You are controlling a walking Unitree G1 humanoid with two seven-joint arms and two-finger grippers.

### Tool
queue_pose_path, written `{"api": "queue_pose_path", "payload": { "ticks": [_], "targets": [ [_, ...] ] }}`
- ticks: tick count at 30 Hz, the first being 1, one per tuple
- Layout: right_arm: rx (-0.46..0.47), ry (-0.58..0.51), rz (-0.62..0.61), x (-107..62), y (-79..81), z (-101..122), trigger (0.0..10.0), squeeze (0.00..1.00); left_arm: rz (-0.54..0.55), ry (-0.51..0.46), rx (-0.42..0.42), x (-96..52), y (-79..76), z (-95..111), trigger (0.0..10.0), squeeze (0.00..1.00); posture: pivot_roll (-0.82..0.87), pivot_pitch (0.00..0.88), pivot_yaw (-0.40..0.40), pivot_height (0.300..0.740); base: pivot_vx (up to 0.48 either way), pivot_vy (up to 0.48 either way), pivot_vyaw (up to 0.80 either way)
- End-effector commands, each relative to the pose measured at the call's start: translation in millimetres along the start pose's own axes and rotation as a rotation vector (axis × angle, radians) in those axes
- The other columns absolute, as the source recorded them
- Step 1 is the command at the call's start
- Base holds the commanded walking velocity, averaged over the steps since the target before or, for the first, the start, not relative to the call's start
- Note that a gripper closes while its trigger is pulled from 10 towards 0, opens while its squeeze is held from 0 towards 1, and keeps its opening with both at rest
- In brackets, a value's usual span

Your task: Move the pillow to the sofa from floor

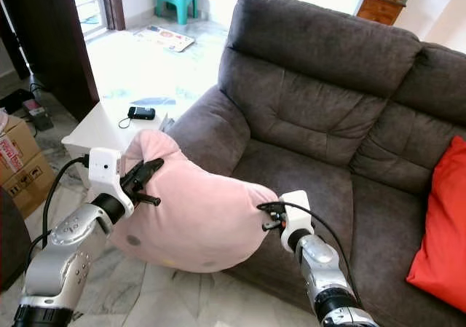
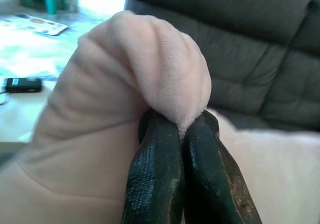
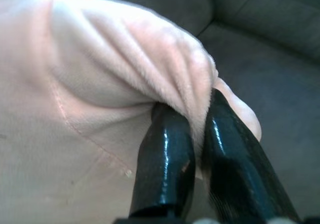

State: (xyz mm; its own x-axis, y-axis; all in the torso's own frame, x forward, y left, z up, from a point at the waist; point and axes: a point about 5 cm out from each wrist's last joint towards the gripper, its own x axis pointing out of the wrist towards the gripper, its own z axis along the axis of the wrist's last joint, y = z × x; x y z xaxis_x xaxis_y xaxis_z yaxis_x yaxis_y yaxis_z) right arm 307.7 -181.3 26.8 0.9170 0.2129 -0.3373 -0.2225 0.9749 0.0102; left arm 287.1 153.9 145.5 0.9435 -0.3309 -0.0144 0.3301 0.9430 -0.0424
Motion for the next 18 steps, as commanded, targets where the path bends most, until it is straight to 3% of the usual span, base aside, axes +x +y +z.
{"api": "queue_pose_path", "payload": {
  "ticks": [1,4,5,6,7,13,18],
  "targets": [
    [-0.004,-0.098,-0.167,-4.6,-19.5,16,2.8,0.0,0.066,0.005,0.071,-2.9,5.5,-6,10.0,0.0,0.22,0.0,-0.173,0.74,0.0,0.0,0.0],
    [-0.001,-0.112,-0.226,-7.9,-21.1,13,3.1,0.0,0.117,0.017,0.091,-4.5,10.2,-13,10.0,0.0,0.22,0.0,-0.173,0.74,0.0,0.0,0.0],
    [0.006,-0.121,-0.245,-9.2,-21.2,12,4.1,0.0,0.129,0.014,0.098,-4.6,10.9,-15,10.0,0.0,0.22,0.0,-0.173,0.74,0.0,0.0,0.0],
    [0.01,-0.134,-0.28,-11.1,-22.0,12,8.7,0.0,0.147,0.012,0.109,-4.3,11.8,-16,10.0,0.0,0.22,0.0,-0.173,0.74,0.0,0.0,0.0],
    [0.021,-0.147,-0.31,-12.6,-22.5,12,10.0,0.0,0.163,0.011,0.117,-3.6,12.7,-17,10.0,0.0,0.21,0.0,-0.173,0.74,0.0,0.0,0.0],
    [0.046,-0.198,-0.337,-13.6,-8.2,13,10.0,0.0,0.207,-0.026,0.137,5.6,12.7,-16,10.0,0.0,0.21,0.0,-0.174,0.74,0.0,0.0,0.0],
    [0.081,-0.267,-0.328,-12.6,5.4,23,10.0,0.0,0.215,-0.119,0.148,16.6,10.5,-6,10.0,0.0,0.21,0.0,-0.173,0.74,0.0,0.0,0.0]
  ]
}}
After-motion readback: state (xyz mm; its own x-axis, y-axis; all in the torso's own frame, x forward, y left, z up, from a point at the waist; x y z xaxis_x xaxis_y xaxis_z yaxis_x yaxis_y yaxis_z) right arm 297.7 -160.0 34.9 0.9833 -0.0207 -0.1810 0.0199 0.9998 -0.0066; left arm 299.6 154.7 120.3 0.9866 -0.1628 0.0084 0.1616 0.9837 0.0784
